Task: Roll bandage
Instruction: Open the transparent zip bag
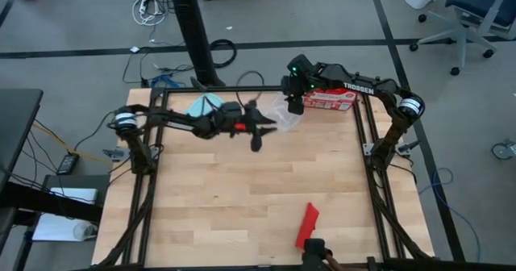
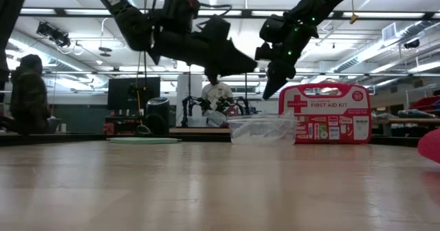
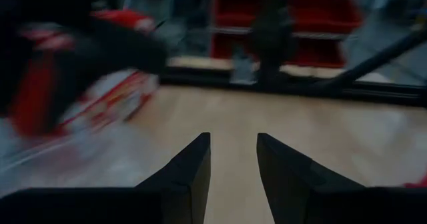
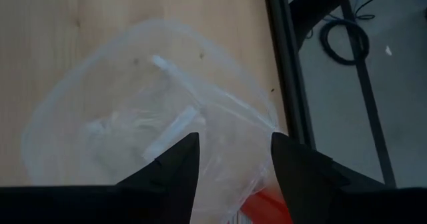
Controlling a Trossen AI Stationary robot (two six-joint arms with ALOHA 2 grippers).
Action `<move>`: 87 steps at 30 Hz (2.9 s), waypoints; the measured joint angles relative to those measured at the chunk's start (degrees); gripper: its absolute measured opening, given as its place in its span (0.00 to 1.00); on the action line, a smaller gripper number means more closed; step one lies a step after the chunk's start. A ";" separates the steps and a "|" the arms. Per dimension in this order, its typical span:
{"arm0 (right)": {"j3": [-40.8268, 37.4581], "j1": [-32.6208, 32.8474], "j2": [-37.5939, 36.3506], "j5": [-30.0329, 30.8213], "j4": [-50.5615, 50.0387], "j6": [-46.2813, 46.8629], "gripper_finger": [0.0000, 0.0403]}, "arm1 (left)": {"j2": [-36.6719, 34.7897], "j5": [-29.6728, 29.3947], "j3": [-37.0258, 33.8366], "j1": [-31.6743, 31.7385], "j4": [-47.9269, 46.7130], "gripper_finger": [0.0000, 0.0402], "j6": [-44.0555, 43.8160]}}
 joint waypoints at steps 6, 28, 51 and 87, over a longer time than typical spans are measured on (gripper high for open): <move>0.00 2.08 0.06 0.97 -4.66 0.50 0.47 | -9.15 -3.88 -2.99 3.19 -6.29 0.32 3.48; 0.00 9.60 -0.02 12.44 -14.68 -0.59 0.46 | -13.29 -3.12 -3.74 6.72 -19.78 0.32 4.68; -4.35 9.38 -0.02 12.06 -8.30 -5.61 0.45 | -15.94 -2.71 -3.67 6.76 -23.36 0.32 3.70; -9.24 7.94 0.09 8.87 -4.64 -5.62 0.43 | -15.91 -2.73 -3.67 6.76 -24.00 0.32 3.63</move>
